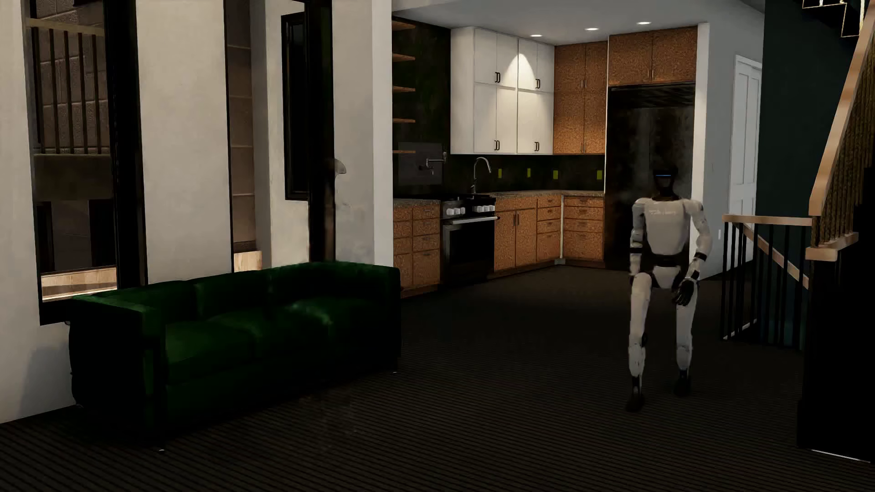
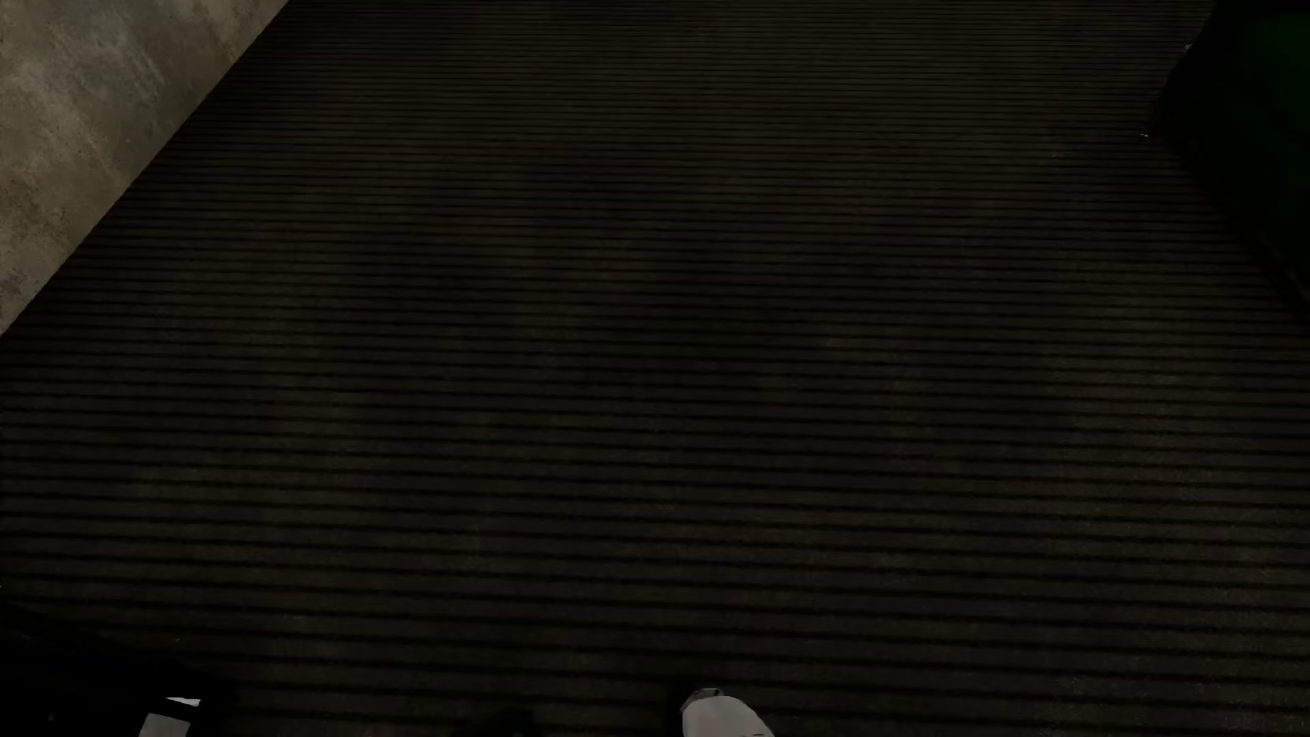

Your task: Approach the fabric sofa

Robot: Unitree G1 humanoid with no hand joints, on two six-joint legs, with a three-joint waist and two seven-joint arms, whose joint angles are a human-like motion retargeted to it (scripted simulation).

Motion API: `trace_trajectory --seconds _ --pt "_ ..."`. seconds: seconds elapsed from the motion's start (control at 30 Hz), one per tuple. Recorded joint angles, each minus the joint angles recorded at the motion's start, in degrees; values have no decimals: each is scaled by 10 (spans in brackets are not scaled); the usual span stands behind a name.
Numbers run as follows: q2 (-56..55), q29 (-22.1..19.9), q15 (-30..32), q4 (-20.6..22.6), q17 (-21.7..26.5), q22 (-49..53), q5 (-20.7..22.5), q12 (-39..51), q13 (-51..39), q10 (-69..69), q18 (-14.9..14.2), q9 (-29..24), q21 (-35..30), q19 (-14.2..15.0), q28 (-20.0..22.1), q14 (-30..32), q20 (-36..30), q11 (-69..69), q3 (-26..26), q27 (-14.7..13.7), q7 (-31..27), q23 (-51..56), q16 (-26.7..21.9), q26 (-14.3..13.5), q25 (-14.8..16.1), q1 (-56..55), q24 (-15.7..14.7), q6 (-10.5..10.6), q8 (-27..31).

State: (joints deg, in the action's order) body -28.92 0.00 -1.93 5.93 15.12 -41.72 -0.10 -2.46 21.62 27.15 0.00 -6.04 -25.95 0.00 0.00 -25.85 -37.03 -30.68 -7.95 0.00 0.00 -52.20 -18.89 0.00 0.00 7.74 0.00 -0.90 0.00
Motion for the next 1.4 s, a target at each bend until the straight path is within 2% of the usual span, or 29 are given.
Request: trace_trajectory --seconds 0.1,0.13,0.17,0.23,0.27,0.33,0.37,0.4,0.43,0.5,0.57,0.6,0.67,0.77,0.83,0.9,0.97,1.0,1.1,1.13,1.17,1.23,1.27,1.33,1.4 --pt "-9 0 -72 0 -6 -2 -9 7 15 -4 0 17 -16 0 0 -40 -9 51 -12 0 0 -49 -3 0 0 33 0 -3 0" --pt "-15 0 -57 -4 -6 -9 -10 5 17 -2 0 23 -18 0 0 -36 -5 41 -16 0 0 -64 1 0 0 44 0 0 0" --pt "-26 0 -10 -11 -5 -20 -8 -2 18 0 0 32 -18 0 0 -15 6 31 -19 0 0 -80 6 0 0 53 0 7 0" --pt "-48 0 91 -30 2 -64 5 -26 11 11 0 55 -16 0 0 90 32 -5 -19 0 0 -111 20 0 0 66 0 31 0" --pt "-43 0 107 -42 9 -91 20 -39 4 27 0 63 -15 0 0 176 34 -21 -18 0 0 -120 24 0 0 71 0 44 0" --pt "4 0 84 -61 23 -119 51 -58 -14 115 0 71 -5 0 0 385 -8 -22 -13 0 0 -109 12 0 0 39 0 59 0" --pt "32 0 61 -66 27 -120 60 -61 -25 186 0 69 6 0 0 464 -33 -16 -7 0 0 -91 1 0 0 -1 0 61 0" --pt "61 0 37 -73 32 -122 71 -63 -38 264 0 64 16 0 0 502 -46 -11 6 0 0 -70 -7 0 0 -49 0 65 0" --pt "91 0 13 -77 39 -130 83 -65 -55 341 0 56 22 0 0 491 -42 -5 26 0 0 -48 -9 0 0 -97 0 69 0" --pt "159 0 -33 -75 53 -162 104 -75 -96 450 0 42 26 0 0 378 3 16 80 0 0 -13 -3 0 0 -187 0 69 0" --pt "231 0 -78 -60 55 -192 110 -94 -142 440 0 33 42 0 0 290 49 40 134 0 0 4 1 0 0 -255 0 59 0" --pt "265 0 -98 -49 51 -199 105 -103 -165 389 0 30 55 0 0 283 55 51 158 0 0 13 -1 0 0 -281 0 50 0" --pt "322 0 -133 -33 43 -199 90 -119 -200 236 0 25 78 0 0 322 42 71 191 0 0 44 -10 0 0 -317 0 34 0" --pt "399 0 -190 -38 39 -191 70 -139 -208 16 0 31 98 0 0 399 27 96 214 0 0 131 -15 0 0 -338 0 28 0" --pt "439 0 -218 -48 36 -192 57 -147 -189 -46 0 35 104 0 0 430 40 97 227 0 0 179 -12 0 0 -338 0 29 0" --pt "458 0 -217 -42 27 -194 42 -150 -164 -26 0 39 93 0 0 410 62 82 235 0 0 183 -11 0 0 -345 0 19 0" --pt "467 0 -181 -16 12 -205 20 -141 -138 25 0 50 58 0 0 461 52 50 226 0 0 122 -13 0 0 -359 0 -3 0" --pt "468 0 -144 -2 3 -212 8 -131 -125 49 0 53 35 0 0 458 35 22 216 0 0 64 -15 0 0 -353 0 -17 0" --pt "377 0 42 6 -2 -200 -28 -83 -100 71 0 45 -85 0 0 379 8 -170 197 0 0 -97 -21 0 0 -279 0 -39 0" --pt "317 0 87 12 9 -180 -38 -69 -90 70 0 39 -129 0 0 346 13 -264 185 0 0 -105 -26 0 0 -254 0 -45 0" --pt "258 0 93 17 21 -157 -41 -58 -75 68 0 33 -146 0 0 312 22 -356 168 0 0 -93 -33 0 0 -229 0 -48 0" --pt "157 0 26 18 38 -115 -20 -38 -40 60 0 23 -106 0 0 250 60 -472 124 0 0 -58 -45 0 0 -172 0 -47 0" --pt "117 0 -5 15 40 -98 -6 -27 -24 54 0 18 -66 0 0 224 92 -477 100 0 0 -42 -50 0 0 -142 0 -46 0" --pt "58 0 -10 9 38 -56 11 -6 -5 41 0 12 4 0 0 181 163 -381 51 0 0 -18 -58 0 0 -83 0 -48 0" --pt "29 0 36 2 30 -12 13 20 4 27 0 14 42 0 0 139 218 -182 11 0 0 -8 -63 0 0 -36 0 -47 0"
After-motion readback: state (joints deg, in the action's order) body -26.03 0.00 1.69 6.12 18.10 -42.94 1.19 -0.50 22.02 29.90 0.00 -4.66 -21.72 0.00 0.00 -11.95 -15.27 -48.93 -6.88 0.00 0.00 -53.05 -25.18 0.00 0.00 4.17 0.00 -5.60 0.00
